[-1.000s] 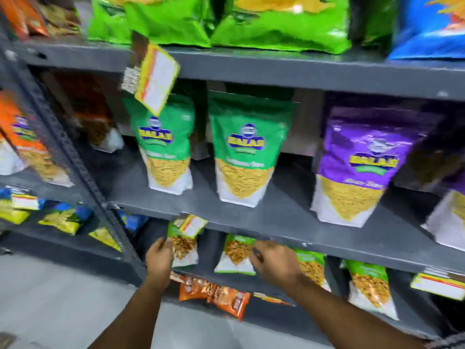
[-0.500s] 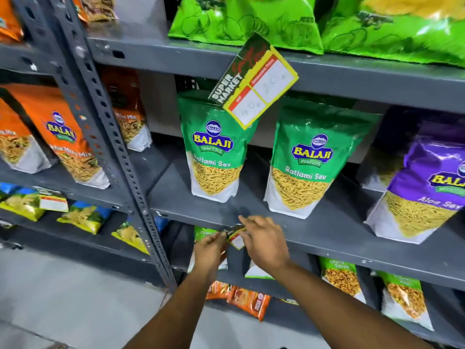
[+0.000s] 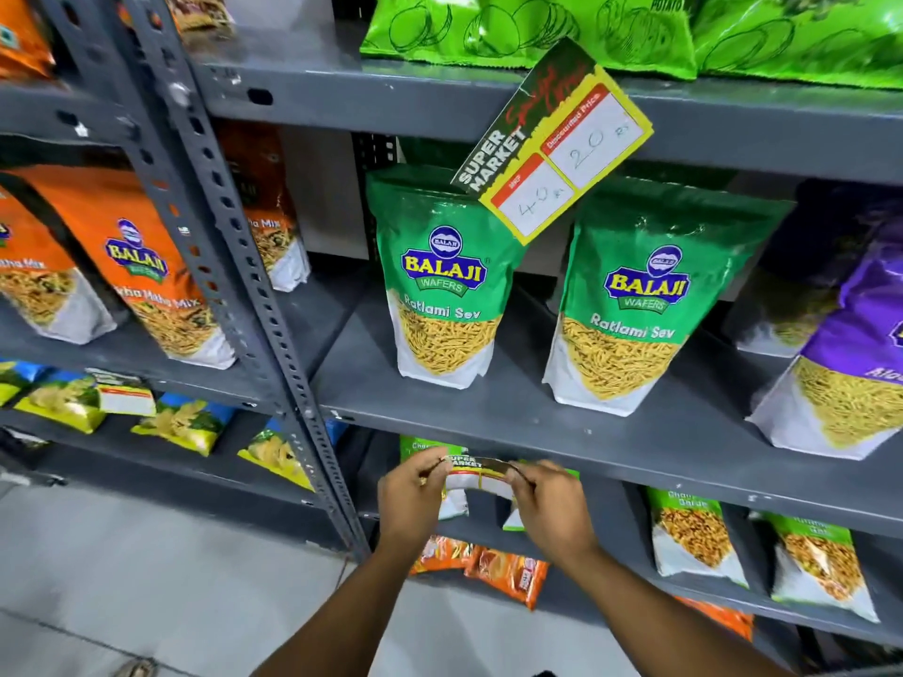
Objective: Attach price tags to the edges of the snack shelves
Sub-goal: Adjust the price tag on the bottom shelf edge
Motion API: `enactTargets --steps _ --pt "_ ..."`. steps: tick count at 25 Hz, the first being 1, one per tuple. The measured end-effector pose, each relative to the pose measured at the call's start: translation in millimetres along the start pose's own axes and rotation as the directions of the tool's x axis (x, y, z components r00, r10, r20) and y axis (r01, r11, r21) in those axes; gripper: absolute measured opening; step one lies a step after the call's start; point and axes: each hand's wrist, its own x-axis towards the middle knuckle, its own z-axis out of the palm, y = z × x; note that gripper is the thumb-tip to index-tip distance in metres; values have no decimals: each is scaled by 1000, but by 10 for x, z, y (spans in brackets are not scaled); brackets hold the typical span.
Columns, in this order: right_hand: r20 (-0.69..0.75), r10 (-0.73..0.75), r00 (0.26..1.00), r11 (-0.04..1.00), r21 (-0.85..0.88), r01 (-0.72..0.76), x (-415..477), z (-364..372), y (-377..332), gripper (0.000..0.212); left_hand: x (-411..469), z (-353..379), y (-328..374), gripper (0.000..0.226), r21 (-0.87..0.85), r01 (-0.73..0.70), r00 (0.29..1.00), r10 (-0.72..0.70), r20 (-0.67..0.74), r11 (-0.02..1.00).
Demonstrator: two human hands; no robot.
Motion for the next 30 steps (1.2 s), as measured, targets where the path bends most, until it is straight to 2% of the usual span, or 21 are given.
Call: enactTargets --steps 3,5,9,18,23,25,27,30 --pt "4 176 984 983 52 -176 52 -21 -66 13 139 2 3 8 145 -61 998 59 20 988" --pt "2 228 974 973 43 -228 80 -31 -77 13 205 1 30 7 206 -85 996 76 47 975" --pt "1 263 965 965 -21 -263 105 -24 -105 16 285 -11 14 7 260 -86 996 73 59 962" --pt "-59 219 974 976 21 -219 99 -109 -79 19 273 -67 84 8 260 -149 987 127 97 954" --pt "-58 251 966 968 14 -251 97 -104 -107 20 313 -94 148 10 280 -152 985 123 118 948" --pt "-83 295 952 955 14 -295 92 -136 -161 23 314 -98 176 14 335 -161 985 129 118 928" --pt "-126 414 902 910 57 -410 146 -241 -197 39 335 -133 222 25 435 -153 988 132 76 887" --pt "-130 451 883 882 -82 -463 222 -347 -234 51 417 -230 319 48 555 -110 993 115 25 825"
